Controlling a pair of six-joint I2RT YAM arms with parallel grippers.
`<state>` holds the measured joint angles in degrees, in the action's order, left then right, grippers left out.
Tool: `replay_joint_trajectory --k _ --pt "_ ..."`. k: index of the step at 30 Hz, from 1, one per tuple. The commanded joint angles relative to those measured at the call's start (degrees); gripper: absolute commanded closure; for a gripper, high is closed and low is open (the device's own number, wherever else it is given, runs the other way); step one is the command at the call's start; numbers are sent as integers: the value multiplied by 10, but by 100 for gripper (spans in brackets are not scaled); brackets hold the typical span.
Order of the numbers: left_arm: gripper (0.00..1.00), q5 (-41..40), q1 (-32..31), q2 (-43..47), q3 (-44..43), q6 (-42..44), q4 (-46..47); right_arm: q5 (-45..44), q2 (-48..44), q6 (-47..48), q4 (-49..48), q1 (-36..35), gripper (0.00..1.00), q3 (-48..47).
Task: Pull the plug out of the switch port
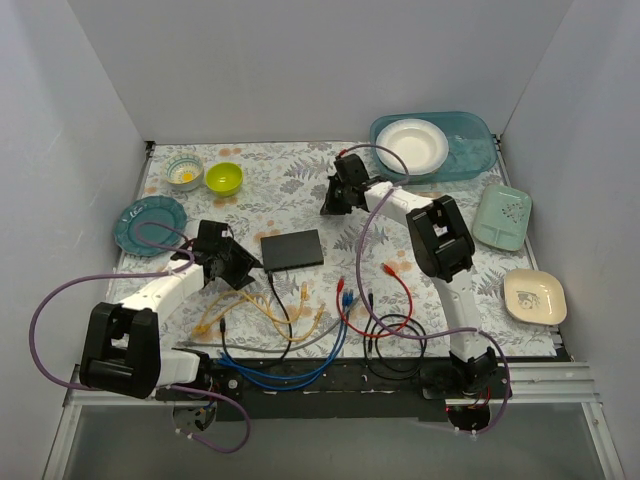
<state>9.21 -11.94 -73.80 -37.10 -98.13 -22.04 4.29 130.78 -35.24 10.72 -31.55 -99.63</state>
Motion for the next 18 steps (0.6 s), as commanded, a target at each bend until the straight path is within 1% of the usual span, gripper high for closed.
replay_joint_trajectory --k 1,3,4,5,6,7,8,9,10,11,12,13,14,18 --pt "57 -46 3 6 23 -29 -55 26 -3 32 34 -15 99 -5" --pt "57 -46 3 2 31 -36 -51 36 -18 31 12 -16 99 24" --pt "57 -43 3 -13 38 -37 -43 45 -24 29 7 -19 99 55" --pt "57 -27 3 -24 38 -36 -35 50 -38 29 4 -21 99 69" --pt "57 -15 3 -41 40 -31 -27 62 -46 30 -2 -24 99 83" --pt "58 -1 3 -75 37 -27 -10 68 -54 30 -3 -28 99 120" --pt "60 15 3 -98 35 -20 6 73 -78 29 -9 -32 99 138" --pt "61 61 3 -120 33 -2 22 84 -91 27 -22 -36 99 164" --pt "62 82 3 -142 28 6 44 84 -106 24 -29 -42 99 209" --pt "62 100 2 -187 13 14 55 86 -138 22 -38 -46 99 238" --pt "62 134 3 -202 8 21 66 87 -155 17 -46 -47 99 262" --pt "62 144 3 -216 3 21 88 88 -170 5 -70 -49 99 287" --pt "62 151 2 -230 -6 22 99 91 -201 0 -82 -48 99 333" --pt "61 155 2 -249 -43 24 116 74 -243 -5 -84 -47 99 371"
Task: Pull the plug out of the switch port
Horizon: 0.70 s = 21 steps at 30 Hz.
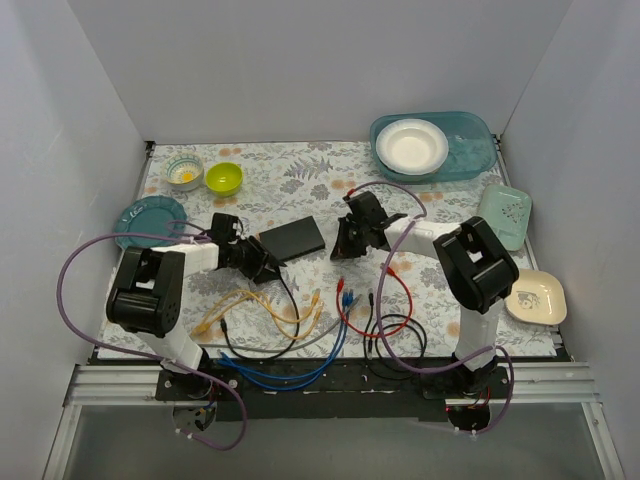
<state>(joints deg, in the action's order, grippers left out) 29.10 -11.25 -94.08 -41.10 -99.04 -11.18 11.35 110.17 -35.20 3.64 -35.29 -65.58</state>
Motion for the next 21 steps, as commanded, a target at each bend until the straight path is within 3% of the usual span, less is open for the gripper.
replay_joint_trajectory --k 1,6,9,16,21 --pt "60 -51 -5 -46 -9 34 5 -3 -43 -4 0 -6 99 28" --pt "59 -84 -3 -31 -48 60 -22 -47 -74 0 -9 10 99 0" --pt "59 -111 -3 -4 -40 54 -31 -64 -50 0 -20 19 98 -72" --pt "57 -147 -2 113 -8 45 -77 -22 137 6 23 29 94 -333" --pt "53 -187 -1 186 9 38 -138 15 228 -1 41 29 93 -434"
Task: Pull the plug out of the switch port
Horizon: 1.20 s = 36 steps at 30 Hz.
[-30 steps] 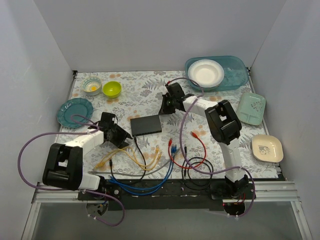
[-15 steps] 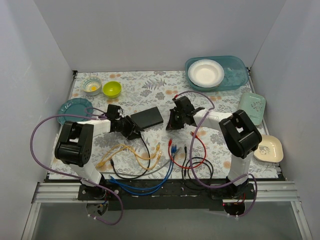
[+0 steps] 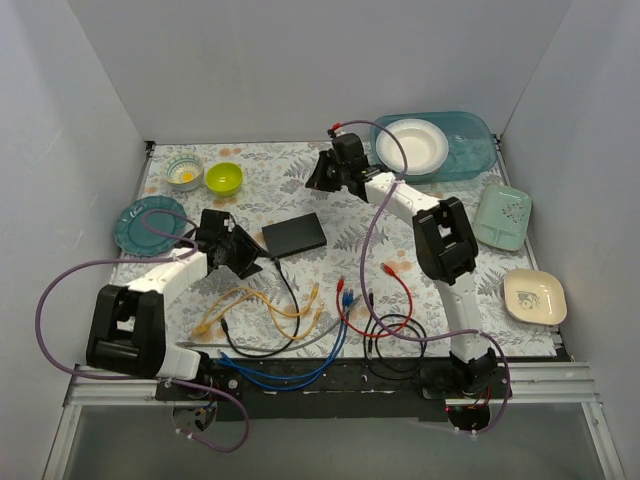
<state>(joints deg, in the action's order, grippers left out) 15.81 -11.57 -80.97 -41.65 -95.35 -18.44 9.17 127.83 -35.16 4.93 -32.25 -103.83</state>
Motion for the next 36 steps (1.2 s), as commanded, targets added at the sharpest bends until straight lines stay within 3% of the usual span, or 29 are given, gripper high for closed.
replay_joint_trajectory --k 1,5,8,13,19,22,27,31,36 --pt "53 -56 2 55 17 1 -75 46 79 -5 38 -1 93 -62" --pt "54 -53 3 32 32 -5 -100 74 144 -3 77 -11 93 -133" --pt "54 -53 5 35 49 -5 -95 71 139 -5 58 -14 94 -106" --pt "54 -39 8 -11 40 27 -78 70 41 -9 3 -14 95 76" --pt "59 60 9 -101 37 50 9 60 -94 -35 -83 -14 96 331" --pt "59 66 9 -118 30 51 28 49 -122 -42 -101 -12 95 382" --pt "57 64 9 -105 24 54 48 11 -199 -47 -113 3 86 394" --pt "57 109 9 -105 30 34 91 3 -260 -37 -104 -5 80 380" --pt "56 135 14 -68 39 46 145 167 -247 -80 -197 -12 81 401"
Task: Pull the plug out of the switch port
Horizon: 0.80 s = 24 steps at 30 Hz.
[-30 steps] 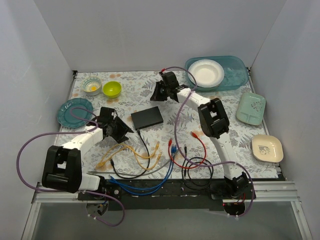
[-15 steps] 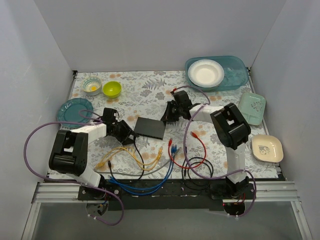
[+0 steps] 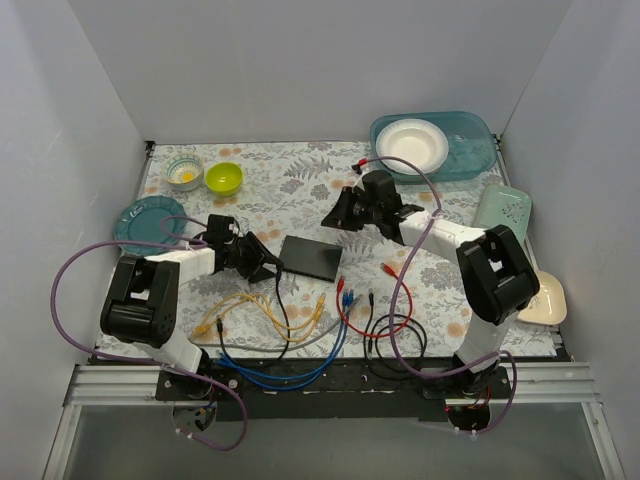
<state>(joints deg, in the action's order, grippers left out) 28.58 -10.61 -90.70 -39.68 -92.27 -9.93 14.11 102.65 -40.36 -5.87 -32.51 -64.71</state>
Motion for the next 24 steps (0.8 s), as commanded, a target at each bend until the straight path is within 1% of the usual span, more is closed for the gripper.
replay_joint_trajectory --k 1,2,3,5,6,12,17,20,21,24 --pt "55 9 9 48 26 16 68 143 17 -60 -111 -11 82 13" --pt "55 13 11 53 30 17 82 178 28 -71 -145 -15 82 16" --pt "55 14 15 55 41 17 84 188 52 -80 -156 -18 84 18" --pt "55 25 24 48 50 8 96 205 69 -89 -170 -27 85 18" --pt "55 32 28 43 56 4 96 208 86 -88 -169 -30 85 15" --pt "56 64 38 4 92 -9 178 230 145 -98 -165 -36 86 3" --pt "57 95 47 -20 119 -24 263 205 171 -94 -101 -38 89 -23" --pt "60 95 49 -33 122 -21 283 191 176 -77 -55 -38 90 -33" --pt "64 96 50 -40 126 -20 292 188 178 -70 -46 -38 89 -36" --pt "68 97 51 -40 143 -17 316 183 178 -66 -30 -38 90 -33"
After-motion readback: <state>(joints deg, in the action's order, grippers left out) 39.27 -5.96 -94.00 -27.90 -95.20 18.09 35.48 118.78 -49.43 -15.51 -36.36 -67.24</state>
